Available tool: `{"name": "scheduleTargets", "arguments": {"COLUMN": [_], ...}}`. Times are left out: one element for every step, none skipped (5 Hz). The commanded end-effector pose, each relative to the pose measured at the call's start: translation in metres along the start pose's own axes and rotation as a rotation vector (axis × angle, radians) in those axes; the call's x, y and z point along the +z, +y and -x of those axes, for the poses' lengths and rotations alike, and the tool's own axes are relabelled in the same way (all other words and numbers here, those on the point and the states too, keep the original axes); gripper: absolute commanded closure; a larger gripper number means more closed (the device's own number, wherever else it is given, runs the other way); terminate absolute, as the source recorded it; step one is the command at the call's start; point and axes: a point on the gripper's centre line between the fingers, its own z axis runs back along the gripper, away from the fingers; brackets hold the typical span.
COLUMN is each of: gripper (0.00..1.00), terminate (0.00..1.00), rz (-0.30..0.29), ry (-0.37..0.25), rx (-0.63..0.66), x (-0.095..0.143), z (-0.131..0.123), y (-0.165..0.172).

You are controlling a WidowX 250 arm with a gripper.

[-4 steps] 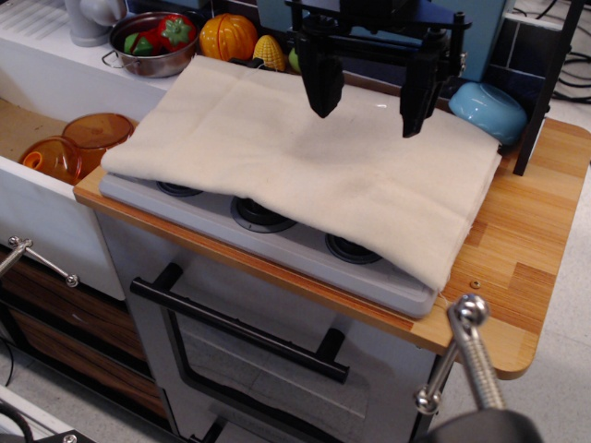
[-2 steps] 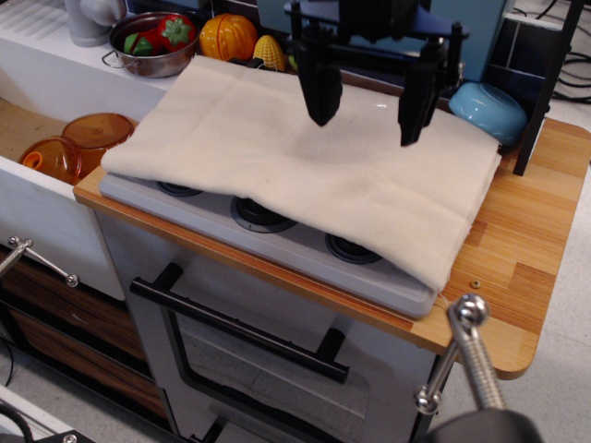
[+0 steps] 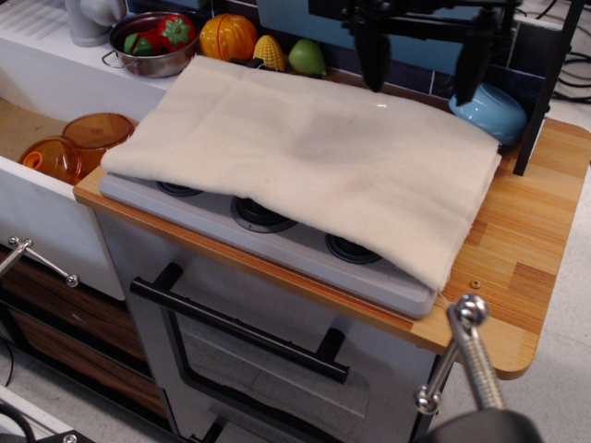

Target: Fold cloth in half

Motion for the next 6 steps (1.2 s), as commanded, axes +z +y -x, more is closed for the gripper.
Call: {"name": "scheduleTargets", "arguments": {"gripper": [0.00,0.00,0.00,0.00,0.00,0.00], "terminate": [0.00,0.00,0.00,0.00,0.00,0.00], "rz": [-0.083,-0.157,-0.256,-0.329,-0.337,-0.322], "ry": [-0.125,-0.133,-0.105,-0.070,-0.056,-0.015], "rx": [0.000,0.004,-0.007,-0.015,-0.030,-0.032], "x": [-0.023,-0.042,-0.059,-0.071,-0.073,-0.080], "z": [-0.028,-0.032,-0.034,-0.033,-0.028,-0.025], "y": [-0.021,-0.026,-0.029,-0.028,-0.028,-0.026]}}
